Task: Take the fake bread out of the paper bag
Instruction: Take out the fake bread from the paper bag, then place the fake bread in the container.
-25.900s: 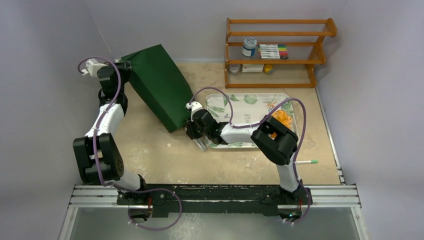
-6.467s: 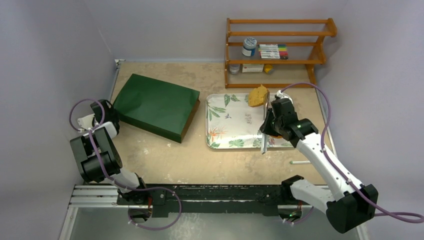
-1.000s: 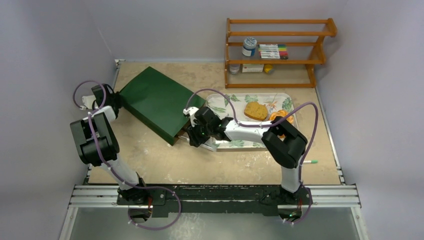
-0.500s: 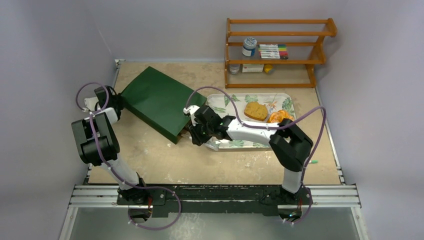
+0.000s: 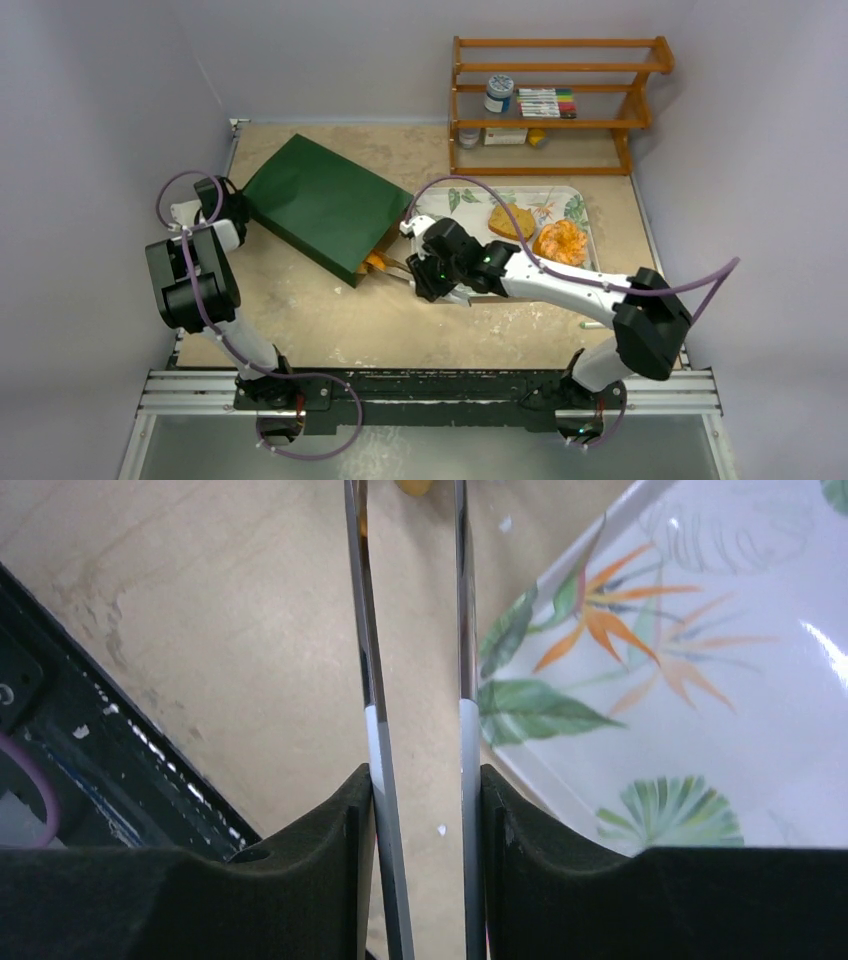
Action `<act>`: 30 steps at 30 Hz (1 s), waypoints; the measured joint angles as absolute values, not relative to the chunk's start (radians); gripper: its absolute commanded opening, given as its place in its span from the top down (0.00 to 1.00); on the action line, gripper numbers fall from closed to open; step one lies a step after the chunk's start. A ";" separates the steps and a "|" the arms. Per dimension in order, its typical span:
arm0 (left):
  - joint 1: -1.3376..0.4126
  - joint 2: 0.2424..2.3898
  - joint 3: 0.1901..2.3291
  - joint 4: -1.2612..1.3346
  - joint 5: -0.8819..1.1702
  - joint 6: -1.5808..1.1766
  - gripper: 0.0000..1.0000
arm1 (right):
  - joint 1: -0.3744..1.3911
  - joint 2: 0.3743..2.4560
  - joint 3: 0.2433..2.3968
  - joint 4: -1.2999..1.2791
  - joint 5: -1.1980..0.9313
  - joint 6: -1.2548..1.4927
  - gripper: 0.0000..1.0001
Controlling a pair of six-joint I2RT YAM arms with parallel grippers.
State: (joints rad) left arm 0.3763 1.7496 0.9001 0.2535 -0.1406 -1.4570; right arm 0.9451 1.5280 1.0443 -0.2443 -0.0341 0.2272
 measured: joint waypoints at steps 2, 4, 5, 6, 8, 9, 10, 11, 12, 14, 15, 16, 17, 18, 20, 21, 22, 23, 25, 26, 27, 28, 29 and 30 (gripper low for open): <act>0.374 1.742 0.896 0.253 -0.145 -1.458 1.00 | 0.945 1.483 1.015 -0.269 -0.024 0.235 0.88; 0.371 1.731 0.890 0.250 -0.152 -1.460 1.00 | 0.945 1.434 0.991 -0.298 -0.013 0.247 0.89; 0.371 1.726 0.888 0.247 -0.155 -1.462 1.00 | 0.945 1.404 0.979 -0.313 -0.009 0.254 0.89; 0.370 1.720 0.885 0.245 -0.158 -1.465 1.00 | 0.945 1.372 0.969 -0.331 -0.002 0.262 0.89; 0.370 1.711 0.883 0.240 -0.163 -1.468 1.00 | 0.945 1.312 0.954 -0.359 0.014 0.277 0.89; 0.370 1.706 0.879 0.240 -0.165 -1.473 1.00 | 0.945 1.279 0.946 -0.373 0.023 0.288 0.89; 0.370 1.699 0.873 0.239 -0.170 -1.475 1.00 | 0.945 1.248 0.940 -0.390 0.036 0.298 0.89; 0.370 1.694 0.869 0.238 -0.173 -1.479 1.00 | 0.945 1.222 0.937 -0.410 0.044 0.309 0.89; 0.370 1.689 0.864 0.237 -0.177 -1.482 1.00 | 0.945 1.198 0.934 -0.427 0.054 0.322 0.89; 0.370 1.681 0.855 0.237 -0.187 -1.485 1.00 | 0.945 1.150 0.926 -0.465 0.068 0.350 0.89; 0.370 1.678 0.850 0.235 -0.191 -1.486 1.00 | 0.945 1.125 0.921 -0.489 0.075 0.364 0.89; 0.370 1.675 0.848 0.232 -0.194 -1.489 1.00 | 0.945 1.100 0.915 -0.508 0.084 0.379 0.89; 0.370 1.673 0.845 0.229 -0.196 -1.491 1.00 | 0.945 1.081 0.912 -0.523 0.091 0.389 0.89; 0.370 1.670 0.843 0.225 -0.198 -1.493 1.00 | 0.945 1.058 0.910 -0.545 0.099 0.403 0.89; 0.370 1.663 0.839 0.218 -0.202 -1.500 1.00 | 0.945 1.030 0.911 -0.577 0.121 0.428 0.89; 0.370 1.660 0.838 0.215 -0.205 -1.501 1.00 | 0.945 1.023 0.914 -0.596 0.136 0.440 0.89; 0.370 1.656 0.838 0.213 -0.206 -1.501 1.00 | 0.945 1.021 0.916 -0.609 0.149 0.452 0.89; 0.370 1.653 0.838 0.213 -0.206 -1.502 1.00 | 0.945 1.023 0.917 -0.624 0.164 0.464 0.89; 0.370 1.649 0.838 0.212 -0.207 -1.504 1.00 | 0.945 1.027 0.925 -0.658 0.189 0.487 0.88; 0.370 1.647 0.838 0.211 -0.207 -1.505 1.00 | 0.945 1.028 0.932 -0.677 0.204 0.500 0.88; 0.370 1.646 0.838 0.210 -0.207 -1.506 1.00 | 0.945 1.027 0.941 -0.694 0.220 0.514 0.88; 0.370 1.645 0.838 0.209 -0.207 -1.508 1.00 | 0.945 1.026 0.955 -0.713 0.236 0.528 0.88; 0.370 1.644 0.837 0.208 -0.207 -1.508 1.00 | 0.945 1.026 0.967 -0.724 0.250 0.540 0.88; 0.370 1.643 0.837 0.207 -0.207 -1.509 1.00 | 0.945 1.026 0.983 -0.738 0.267 0.555 0.88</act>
State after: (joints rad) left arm 0.3698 1.6432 0.8371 0.2070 -0.2070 -1.5085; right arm 0.9451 1.0264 0.9833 -0.7380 0.2668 0.5549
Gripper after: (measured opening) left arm 0.006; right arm 0.384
